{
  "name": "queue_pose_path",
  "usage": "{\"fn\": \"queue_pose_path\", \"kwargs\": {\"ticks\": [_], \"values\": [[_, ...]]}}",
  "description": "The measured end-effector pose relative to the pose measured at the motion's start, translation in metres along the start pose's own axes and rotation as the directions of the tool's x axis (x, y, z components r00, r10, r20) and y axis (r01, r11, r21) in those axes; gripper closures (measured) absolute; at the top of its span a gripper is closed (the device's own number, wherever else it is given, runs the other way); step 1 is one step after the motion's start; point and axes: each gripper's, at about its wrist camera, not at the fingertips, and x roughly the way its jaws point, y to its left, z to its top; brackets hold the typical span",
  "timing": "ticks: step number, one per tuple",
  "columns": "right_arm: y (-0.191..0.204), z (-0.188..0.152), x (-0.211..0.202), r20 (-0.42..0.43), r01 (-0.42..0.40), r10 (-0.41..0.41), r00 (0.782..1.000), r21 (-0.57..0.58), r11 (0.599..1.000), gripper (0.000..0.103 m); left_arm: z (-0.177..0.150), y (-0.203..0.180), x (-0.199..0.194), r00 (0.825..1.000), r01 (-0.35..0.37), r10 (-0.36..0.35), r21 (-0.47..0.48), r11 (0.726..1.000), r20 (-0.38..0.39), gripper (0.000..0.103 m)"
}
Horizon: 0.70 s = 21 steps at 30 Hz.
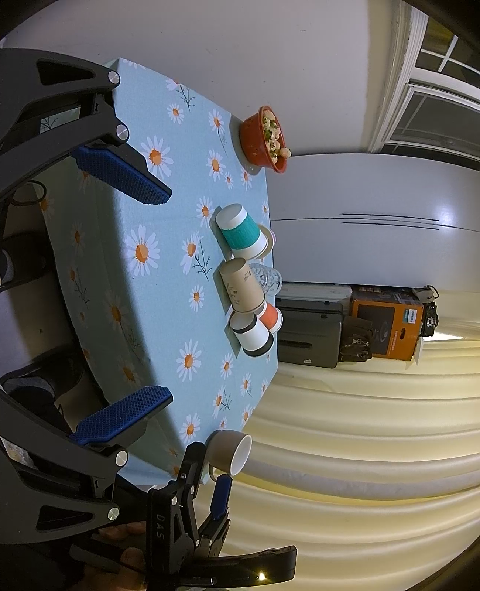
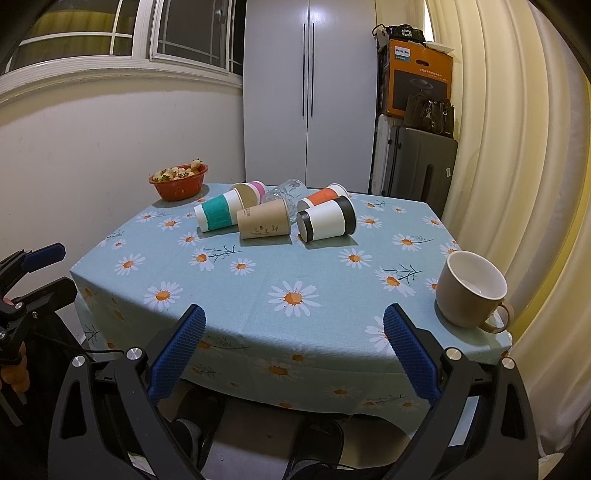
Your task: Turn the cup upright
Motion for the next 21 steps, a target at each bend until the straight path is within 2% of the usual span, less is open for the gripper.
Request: {"fn": "queue_pose_path", "kwargs": {"ticks": [16,21], "values": [[0.0008,-0.0007,-0.0021,0.004,-0.007,0.007,1.0,0.0,1.0,0.007,-0.0024,-0.0007,0.0015,1.0,0.0,0.0,-0.005,1.0,-0.009,0.007],[0.0025,0.0028,0.0016,-0.016,-0.02,0.02,1.0,0.001,1.0,0.007,-0.0018,0.0041,0.0013,1.0,0.011,-0.012,-0.033,0.999,-0.018,0.007]]}}
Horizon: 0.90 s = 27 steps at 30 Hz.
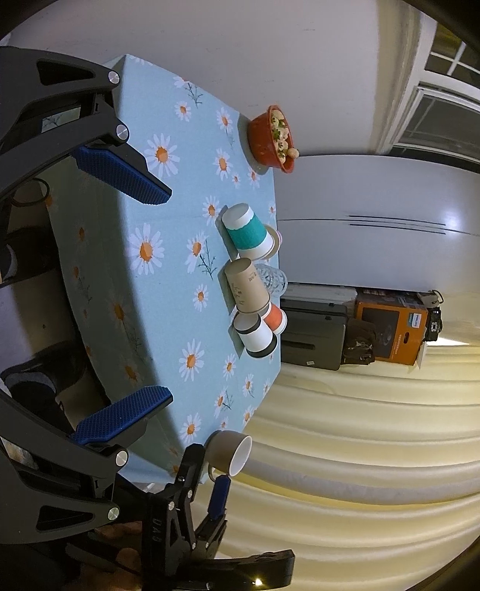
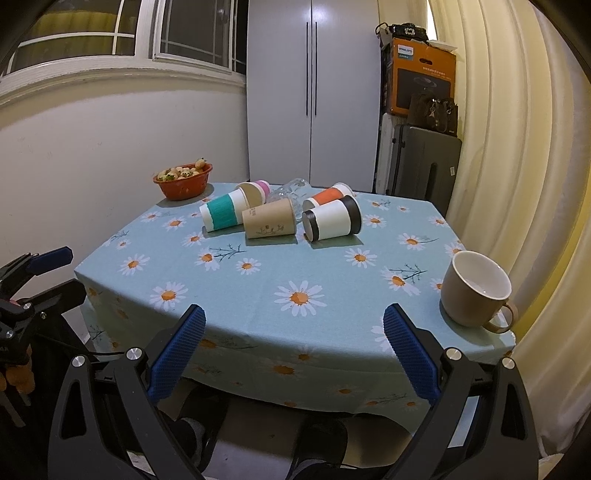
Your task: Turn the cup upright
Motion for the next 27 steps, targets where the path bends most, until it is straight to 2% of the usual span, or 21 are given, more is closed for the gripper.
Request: {"fn": "queue_pose_path", "kwargs": {"ticks": [7,11,16,20,23,27], "values": [[-0.008,0.013,0.012,-0.052,-0.07,0.074,0.996,0.067,0.995,0.007,0.016,0.012,0.007,0.997,0.079,-0.08,-0.041,0.996,-0.021,0.007],[-0.02,0.026,0.025,-0.074,-0.119,0.131,0.989,0.147,0.982,0.007,0.034,0.022,0.023,0.995,0.086,-0.089,-0.045,0.995,-0.046,0.007],[-0.025,0.054,0.048,-0.093,-0.173,0.192,0.977,0.18,0.968,0.007,0.063,0.033,0.049,0.992,0.092,-0.092,0.007,0.996,-0.083,0.007],[-0.027,0.072,0.071,-0.126,-0.219,0.25,0.96,0.218,0.951,0.007,0.087,0.039,0.075,0.988,0.087,-0.074,0.094,0.992,-0.134,0.007],[-0.027,0.086,0.092,-0.147,-0.25,0.29,0.946,0.244,0.937,0.007,0.103,0.044,0.1,0.978,0.104,-0.072,0.157,0.982,-0.197,0.007],[-0.028,0.101,0.118,-0.176,-0.275,0.325,0.929,0.257,0.926,0.007,0.121,0.054,0.144,0.946,0.146,-0.078,0.2,0.969,-0.314,0.007]]}}
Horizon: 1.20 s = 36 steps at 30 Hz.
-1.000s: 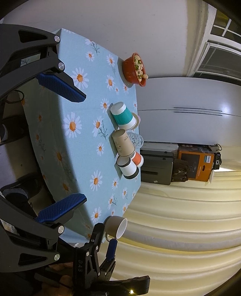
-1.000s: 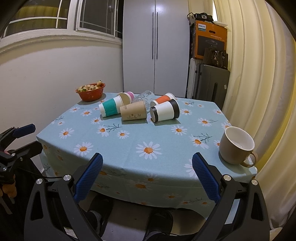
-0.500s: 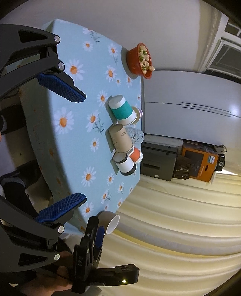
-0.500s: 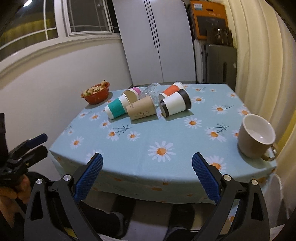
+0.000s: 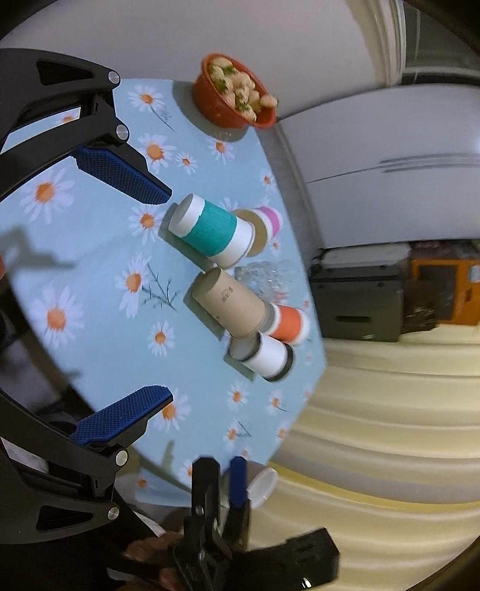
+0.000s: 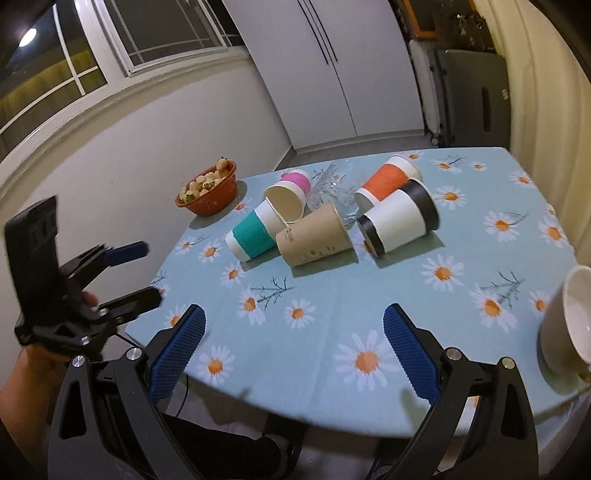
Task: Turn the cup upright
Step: 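Reach the left tool to the white teal-banded cup and close on it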
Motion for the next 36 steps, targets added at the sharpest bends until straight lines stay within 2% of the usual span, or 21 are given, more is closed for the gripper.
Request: {"fn": "queue_pose_path", "kwargs": {"ticks": [5,8,11,16,18,24,27,31,36], "values": [[-0.012,0.016,0.021,-0.042,-0.019,0.019,0.999,0.017,1.0,0.007,0.021,0.017,0.04,0.994,0.025,-0.019,0.059,0.998,-0.105,0.007],[-0.021,0.024,0.033,-0.072,-0.026,0.028,0.997,0.025,0.999,0.007,0.03,0.028,0.071,0.982,0.039,-0.019,0.101,0.994,-0.187,0.007],[-0.026,0.027,0.04,-0.091,-0.035,0.037,0.995,0.029,0.999,0.007,0.036,0.039,0.1,0.965,0.041,-0.008,0.122,0.992,-0.263,0.018],[-0.034,0.024,0.053,-0.124,-0.07,0.077,0.989,0.059,0.996,0.007,0.043,0.057,0.132,0.942,0.029,0.022,0.147,0.989,-0.335,0.024],[-0.034,0.024,0.054,-0.131,-0.083,0.092,0.987,0.068,0.994,0.007,0.047,0.063,0.141,0.933,0.013,0.046,0.163,0.986,-0.356,0.025],[-0.035,0.023,0.059,-0.153,-0.091,0.099,0.983,0.056,0.994,0.007,0.052,0.067,0.161,0.91,0.03,0.053,0.194,0.981,-0.411,0.026],[-0.036,0.024,0.059,-0.157,-0.083,0.09,0.984,0.05,0.995,0.007,0.052,0.067,0.169,0.902,0.031,0.066,0.216,0.976,-0.427,0.032],[-0.038,0.023,0.062,-0.168,-0.081,0.09,0.982,0.058,0.995,0.007,0.051,0.064,0.174,0.899,0.002,0.105,0.244,0.97,-0.424,0.04],[-0.037,0.022,0.06,-0.17,-0.072,0.079,0.982,0.046,0.996,0.007,0.052,0.065,0.174,0.901,-0.033,0.135,0.246,0.969,-0.413,0.041]]}}
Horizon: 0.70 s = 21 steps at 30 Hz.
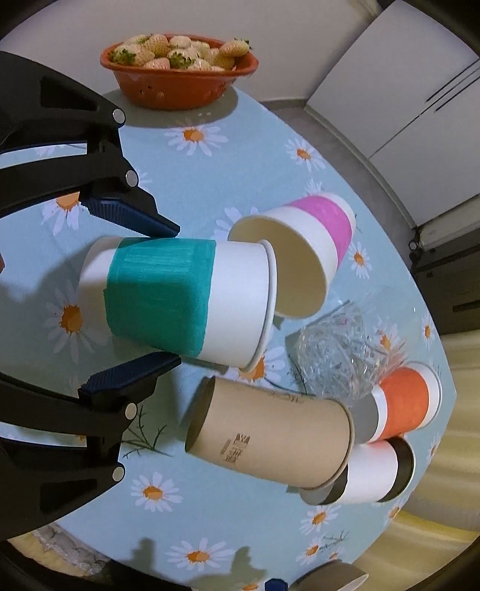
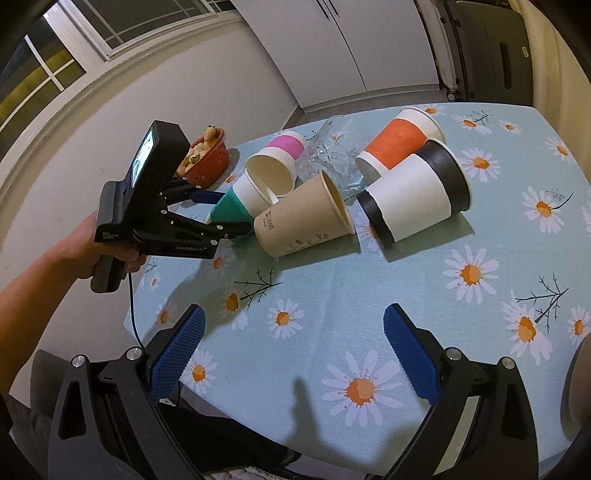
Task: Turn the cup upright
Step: 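Reach the left tool to the white teal-banded cup and close on it, then lift the teal-banded cup with the left tool toward the right tool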
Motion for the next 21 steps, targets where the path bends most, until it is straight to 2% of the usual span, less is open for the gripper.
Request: {"fn": "queue_pose_path", "kwargs": {"ticks": [4,10,12,17,21], "values": [[0.002,-0.001,-0.003,0.007,0.01,-0.01,1.0,-0.013,1.0,0.007,-0.004,0.001,-0.005,1.0,-0.007,0.007,-0.019,1.0,0.001,0.042],[0.0,-0.001,-0.008,0.021,-0.008,0.008,1.0,-0.003,1.0,0.007,-0.016,0.008,-0.027,0.999,0.019,-0.015,-0.122,0.992,0.032,0.042],[0.0,-0.002,-0.01,0.024,-0.016,0.016,1.0,0.0,1.0,0.007,-0.021,0.009,-0.034,0.999,0.008,-0.003,-0.165,0.986,0.034,0.042],[0.0,-0.005,-0.019,0.043,-0.034,0.034,0.999,0.006,0.999,0.007,-0.031,0.009,-0.059,0.997,0.052,-0.033,-0.314,0.948,0.064,0.042],[-0.003,-0.007,-0.026,0.055,-0.052,0.05,0.997,0.021,0.998,0.007,-0.044,-0.001,-0.076,0.988,0.149,-0.116,-0.436,0.888,0.101,0.042]]}}
